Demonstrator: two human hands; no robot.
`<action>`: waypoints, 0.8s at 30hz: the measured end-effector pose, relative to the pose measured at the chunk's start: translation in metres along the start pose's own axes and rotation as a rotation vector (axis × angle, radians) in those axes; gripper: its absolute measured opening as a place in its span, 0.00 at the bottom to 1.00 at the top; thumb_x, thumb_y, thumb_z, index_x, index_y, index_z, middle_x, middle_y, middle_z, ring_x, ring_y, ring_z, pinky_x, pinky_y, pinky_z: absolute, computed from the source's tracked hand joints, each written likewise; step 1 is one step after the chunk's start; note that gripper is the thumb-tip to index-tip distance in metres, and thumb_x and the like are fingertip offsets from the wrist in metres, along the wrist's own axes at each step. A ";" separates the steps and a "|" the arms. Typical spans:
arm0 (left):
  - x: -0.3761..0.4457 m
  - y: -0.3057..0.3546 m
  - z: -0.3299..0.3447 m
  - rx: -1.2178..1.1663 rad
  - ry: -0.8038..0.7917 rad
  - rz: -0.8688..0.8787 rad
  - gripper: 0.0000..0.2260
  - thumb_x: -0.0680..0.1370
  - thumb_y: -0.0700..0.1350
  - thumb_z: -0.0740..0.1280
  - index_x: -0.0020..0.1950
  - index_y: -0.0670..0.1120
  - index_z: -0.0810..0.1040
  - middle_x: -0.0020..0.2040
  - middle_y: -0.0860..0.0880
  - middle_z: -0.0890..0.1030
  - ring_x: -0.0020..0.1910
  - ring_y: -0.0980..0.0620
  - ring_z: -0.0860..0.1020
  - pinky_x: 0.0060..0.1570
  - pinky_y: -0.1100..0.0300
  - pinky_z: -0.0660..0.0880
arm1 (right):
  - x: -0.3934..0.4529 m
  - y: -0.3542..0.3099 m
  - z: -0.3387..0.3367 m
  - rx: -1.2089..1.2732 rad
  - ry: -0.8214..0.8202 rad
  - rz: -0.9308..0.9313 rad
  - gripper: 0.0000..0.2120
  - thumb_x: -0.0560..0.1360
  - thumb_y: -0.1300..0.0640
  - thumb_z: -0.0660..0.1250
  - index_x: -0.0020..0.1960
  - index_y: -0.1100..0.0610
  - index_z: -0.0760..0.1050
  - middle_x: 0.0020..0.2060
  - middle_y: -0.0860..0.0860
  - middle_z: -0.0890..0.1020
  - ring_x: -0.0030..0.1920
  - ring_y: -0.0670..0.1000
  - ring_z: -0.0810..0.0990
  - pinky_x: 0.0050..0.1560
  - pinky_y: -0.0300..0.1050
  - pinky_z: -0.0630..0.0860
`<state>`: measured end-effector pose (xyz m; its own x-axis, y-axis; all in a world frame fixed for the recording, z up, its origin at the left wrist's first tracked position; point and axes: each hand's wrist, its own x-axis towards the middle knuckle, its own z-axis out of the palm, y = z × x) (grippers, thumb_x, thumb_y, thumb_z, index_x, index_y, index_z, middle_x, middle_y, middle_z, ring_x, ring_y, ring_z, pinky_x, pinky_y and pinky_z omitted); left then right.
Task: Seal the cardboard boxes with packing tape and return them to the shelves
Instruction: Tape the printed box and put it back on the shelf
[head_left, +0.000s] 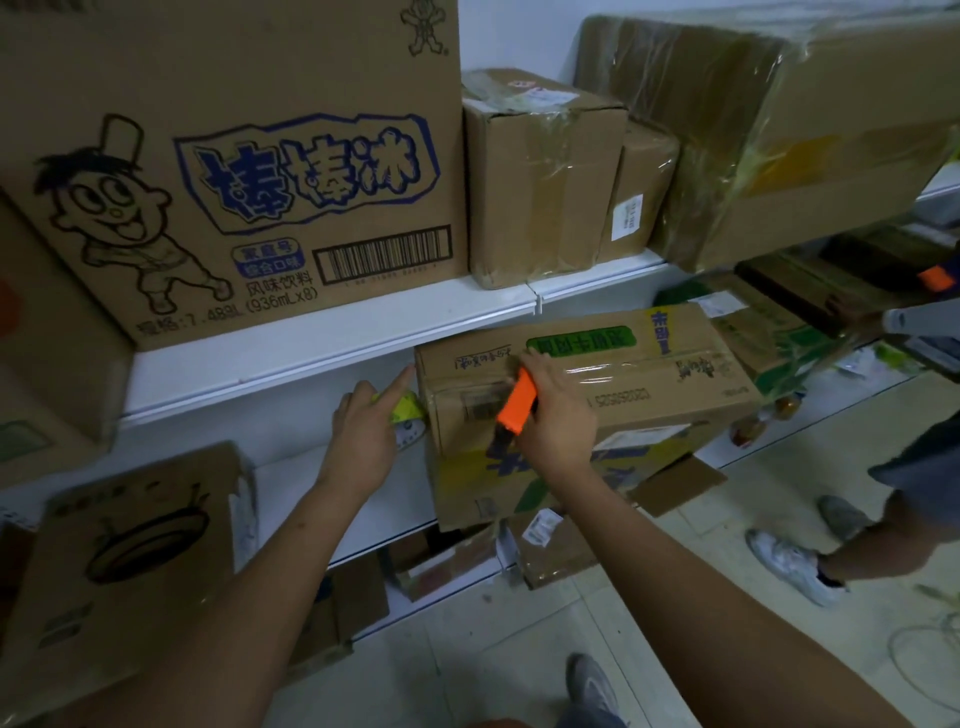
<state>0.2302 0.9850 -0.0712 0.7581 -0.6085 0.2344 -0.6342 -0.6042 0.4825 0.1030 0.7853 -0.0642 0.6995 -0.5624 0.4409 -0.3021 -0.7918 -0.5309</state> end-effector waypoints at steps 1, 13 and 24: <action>-0.001 0.004 0.000 -0.002 -0.013 -0.031 0.29 0.78 0.45 0.57 0.79 0.46 0.52 0.48 0.45 0.65 0.48 0.47 0.65 0.48 0.56 0.61 | 0.003 0.005 -0.003 -0.005 -0.010 -0.022 0.22 0.79 0.50 0.67 0.71 0.48 0.71 0.69 0.49 0.76 0.66 0.55 0.76 0.56 0.50 0.76; -0.003 0.083 0.041 -0.431 -0.289 -0.195 0.28 0.82 0.61 0.59 0.80 0.55 0.58 0.70 0.51 0.70 0.66 0.51 0.71 0.66 0.50 0.71 | 0.057 0.106 -0.051 0.016 -0.119 -0.076 0.23 0.82 0.35 0.54 0.68 0.45 0.74 0.64 0.49 0.80 0.68 0.56 0.73 0.70 0.61 0.66; 0.057 0.090 0.032 -0.568 -0.588 -0.480 0.12 0.77 0.50 0.72 0.57 0.45 0.78 0.51 0.44 0.85 0.50 0.41 0.83 0.59 0.45 0.78 | 0.055 0.122 -0.052 -0.026 -0.052 0.073 0.23 0.81 0.37 0.53 0.70 0.44 0.73 0.70 0.49 0.75 0.77 0.54 0.61 0.77 0.63 0.40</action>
<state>0.2111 0.8793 -0.0416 0.6221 -0.6152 -0.4843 0.0122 -0.6109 0.7916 0.0711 0.6454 -0.0674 0.7076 -0.6063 0.3628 -0.3696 -0.7552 -0.5413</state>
